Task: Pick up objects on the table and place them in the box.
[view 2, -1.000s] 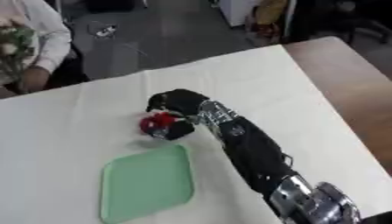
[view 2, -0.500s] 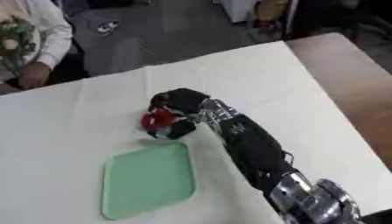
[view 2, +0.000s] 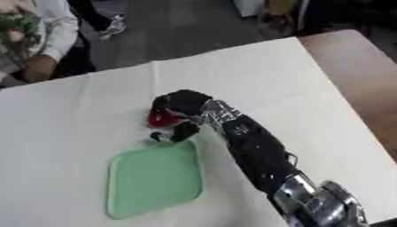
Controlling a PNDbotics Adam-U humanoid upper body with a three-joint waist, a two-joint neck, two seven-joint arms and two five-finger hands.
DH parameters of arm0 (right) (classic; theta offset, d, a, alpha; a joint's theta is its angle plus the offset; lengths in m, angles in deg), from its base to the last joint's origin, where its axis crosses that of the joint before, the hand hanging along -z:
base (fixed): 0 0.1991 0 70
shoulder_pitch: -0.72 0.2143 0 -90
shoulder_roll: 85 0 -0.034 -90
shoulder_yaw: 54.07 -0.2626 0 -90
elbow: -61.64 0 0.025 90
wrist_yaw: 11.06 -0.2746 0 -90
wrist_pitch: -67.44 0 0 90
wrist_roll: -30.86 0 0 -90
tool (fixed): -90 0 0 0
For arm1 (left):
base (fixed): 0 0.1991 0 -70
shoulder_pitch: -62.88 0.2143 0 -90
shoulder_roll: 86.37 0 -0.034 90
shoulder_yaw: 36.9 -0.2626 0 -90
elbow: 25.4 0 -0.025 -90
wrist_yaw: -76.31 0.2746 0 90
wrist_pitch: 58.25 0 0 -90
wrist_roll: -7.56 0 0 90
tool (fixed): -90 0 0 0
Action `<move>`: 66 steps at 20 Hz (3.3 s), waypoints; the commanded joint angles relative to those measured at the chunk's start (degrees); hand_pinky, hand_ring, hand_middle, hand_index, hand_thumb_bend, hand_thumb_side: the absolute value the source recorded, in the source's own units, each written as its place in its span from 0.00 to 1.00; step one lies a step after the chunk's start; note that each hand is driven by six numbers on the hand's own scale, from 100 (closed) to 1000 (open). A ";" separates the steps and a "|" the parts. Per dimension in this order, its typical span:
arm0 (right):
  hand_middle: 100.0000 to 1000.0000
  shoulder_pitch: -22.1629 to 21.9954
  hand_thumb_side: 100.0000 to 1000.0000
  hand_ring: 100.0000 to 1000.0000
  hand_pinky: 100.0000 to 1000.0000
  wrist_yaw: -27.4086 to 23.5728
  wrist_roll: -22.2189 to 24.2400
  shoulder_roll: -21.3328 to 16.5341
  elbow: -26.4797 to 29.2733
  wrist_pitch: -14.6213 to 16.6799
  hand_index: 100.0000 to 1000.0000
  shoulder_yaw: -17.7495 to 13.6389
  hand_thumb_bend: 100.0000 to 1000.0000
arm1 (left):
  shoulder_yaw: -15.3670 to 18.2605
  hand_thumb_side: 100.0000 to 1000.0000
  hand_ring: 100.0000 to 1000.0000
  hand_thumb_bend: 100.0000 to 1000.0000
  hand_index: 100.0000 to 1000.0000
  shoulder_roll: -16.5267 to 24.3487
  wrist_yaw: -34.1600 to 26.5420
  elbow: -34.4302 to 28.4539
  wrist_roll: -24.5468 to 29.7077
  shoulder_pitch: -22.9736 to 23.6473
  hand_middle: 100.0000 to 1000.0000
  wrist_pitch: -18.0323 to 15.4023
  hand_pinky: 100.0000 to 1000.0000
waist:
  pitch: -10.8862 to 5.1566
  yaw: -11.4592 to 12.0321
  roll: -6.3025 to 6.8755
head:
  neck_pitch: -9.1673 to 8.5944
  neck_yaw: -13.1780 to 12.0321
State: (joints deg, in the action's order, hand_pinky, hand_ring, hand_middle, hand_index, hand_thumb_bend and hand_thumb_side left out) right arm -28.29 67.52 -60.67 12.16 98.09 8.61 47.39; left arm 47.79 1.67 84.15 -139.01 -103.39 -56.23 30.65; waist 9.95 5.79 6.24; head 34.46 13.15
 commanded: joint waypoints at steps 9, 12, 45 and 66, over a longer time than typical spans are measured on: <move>0.84 2.72 0.88 0.77 0.56 0.41 -1.91 -1.95 0.67 -2.53 0.86 -1.64 0.30 | -0.20 0.65 0.48 0.48 0.71 -0.31 -0.57 -0.98 0.50 -2.15 0.58 -0.57 0.28 | 0.29 1.13 -0.15 | -2.40 1.26; 0.79 2.55 0.83 0.72 0.47 -0.33 -1.65 -1.78 0.10 -2.71 0.80 -1.89 0.33 | -0.24 0.65 0.48 0.48 0.71 -0.44 -0.62 -0.98 0.54 -2.39 0.58 -0.62 0.28 | 0.60 1.38 -0.14 | -2.55 1.29; 0.00 -4.52 0.14 0.00 0.00 -42.90 -0.67 -6.57 26.51 -8.27 0.00 5.09 0.00 | 0.29 0.65 0.48 0.48 0.71 2.15 0.14 -0.98 0.04 -0.52 0.58 -0.29 0.28 | -0.84 -1.06 -1.43 | 0.85 -0.62; 0.00 -13.46 0.19 0.00 0.00 -55.20 14.99 -8.71 59.06 -25.32 0.00 13.00 0.00 | 1.66 0.65 0.49 0.48 0.71 3.68 1.74 -0.98 -1.92 0.52 0.58 -1.23 0.30 | -1.96 -2.58 -2.39 | 2.95 -1.66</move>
State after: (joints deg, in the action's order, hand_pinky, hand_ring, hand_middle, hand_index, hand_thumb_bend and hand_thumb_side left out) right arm -42.34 12.83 -46.32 3.84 155.37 -16.52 60.54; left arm 48.73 3.71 85.57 -139.01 -104.98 -54.93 29.44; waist 9.16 3.09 3.88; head 37.37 12.04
